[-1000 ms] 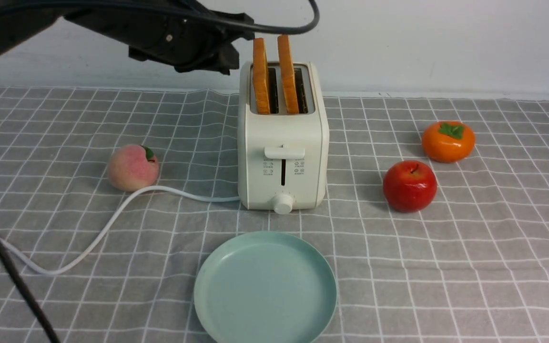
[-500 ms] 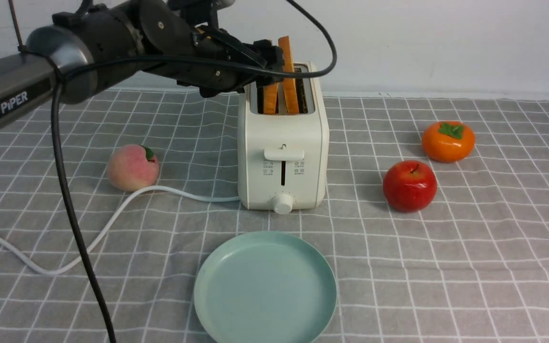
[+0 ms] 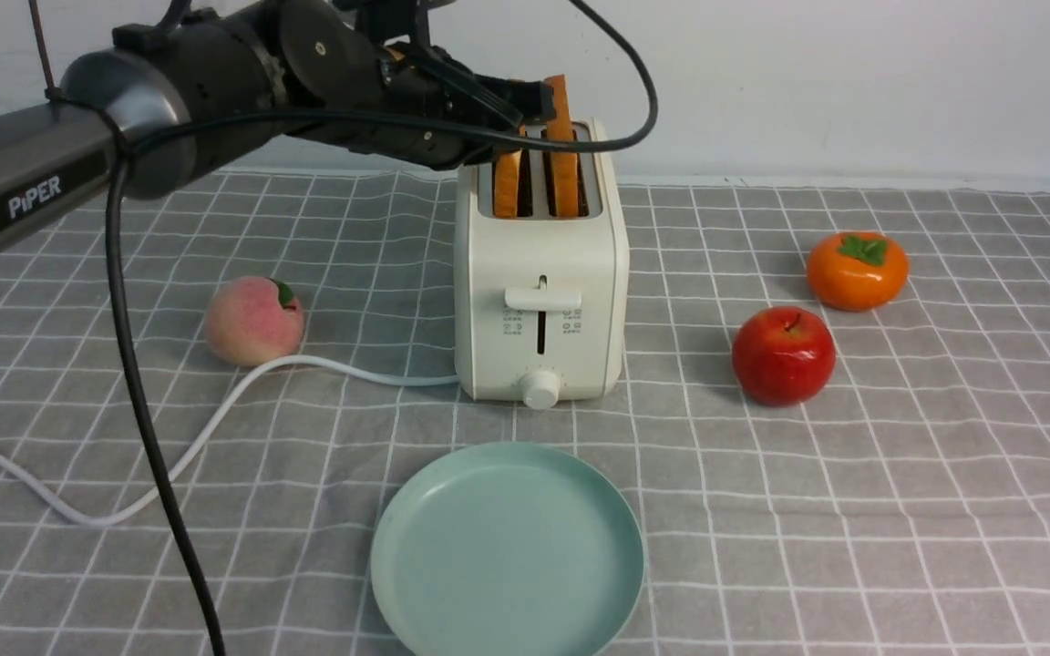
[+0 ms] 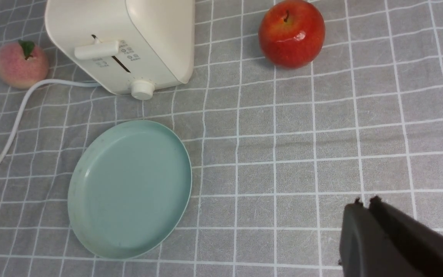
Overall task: Take toasted bread from bread machine on grey coffee table place on plate.
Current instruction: 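Reach for a toast slice standing in the toaster with the left gripper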
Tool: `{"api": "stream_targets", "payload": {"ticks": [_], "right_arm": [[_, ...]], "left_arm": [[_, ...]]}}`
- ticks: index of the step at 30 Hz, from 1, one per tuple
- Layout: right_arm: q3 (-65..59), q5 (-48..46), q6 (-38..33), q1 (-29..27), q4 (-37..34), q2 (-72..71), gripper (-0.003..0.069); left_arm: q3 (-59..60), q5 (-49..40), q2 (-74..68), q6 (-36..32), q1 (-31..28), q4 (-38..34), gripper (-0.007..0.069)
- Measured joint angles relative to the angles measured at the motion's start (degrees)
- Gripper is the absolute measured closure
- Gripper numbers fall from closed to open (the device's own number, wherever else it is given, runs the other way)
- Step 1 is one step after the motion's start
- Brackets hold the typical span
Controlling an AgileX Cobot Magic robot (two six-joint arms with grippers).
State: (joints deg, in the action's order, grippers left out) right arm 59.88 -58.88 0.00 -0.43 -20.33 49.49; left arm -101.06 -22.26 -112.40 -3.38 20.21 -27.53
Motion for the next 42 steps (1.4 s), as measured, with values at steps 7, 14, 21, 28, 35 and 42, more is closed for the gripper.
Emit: {"api": "stream_targets", "payload": {"ticks": [7,14,21,28,35,42], "right_arm": [[0.0,0.0,0.0,0.0,0.0,0.0,0.0622],[0.0,0.0,0.0,0.0,0.0,0.0,0.061],[0.0,0.0,0.0,0.0,0.2,0.0,0.0603],[0.0,0.0,0.0,0.0,0.4,0.0,0.0592],[0.0,-0.7,0.0,0.0,0.6,0.0,0.0585],[0.0,-0.7,0.0,0.0,1.5,0.0,0.0578]], "left_arm": [[0.0,-1.1,4.8,-0.2,-0.1,1.9,0.0638],[0.0,-2.7,8.0,-0.2,-0.1,2.8,0.0638],[0.0,-5.5,15.6,-0.2,-0.1,5.6,0.0638],[0.0,-8.1,15.1,-0.5,-0.1,5.9,0.0637],[0.0,-8.8,7.3,-1.9,-0.1,5.9,0.0445],[0.0,-8.4,2.0,-2.1,-0.1,2.6,0.0108]]}}
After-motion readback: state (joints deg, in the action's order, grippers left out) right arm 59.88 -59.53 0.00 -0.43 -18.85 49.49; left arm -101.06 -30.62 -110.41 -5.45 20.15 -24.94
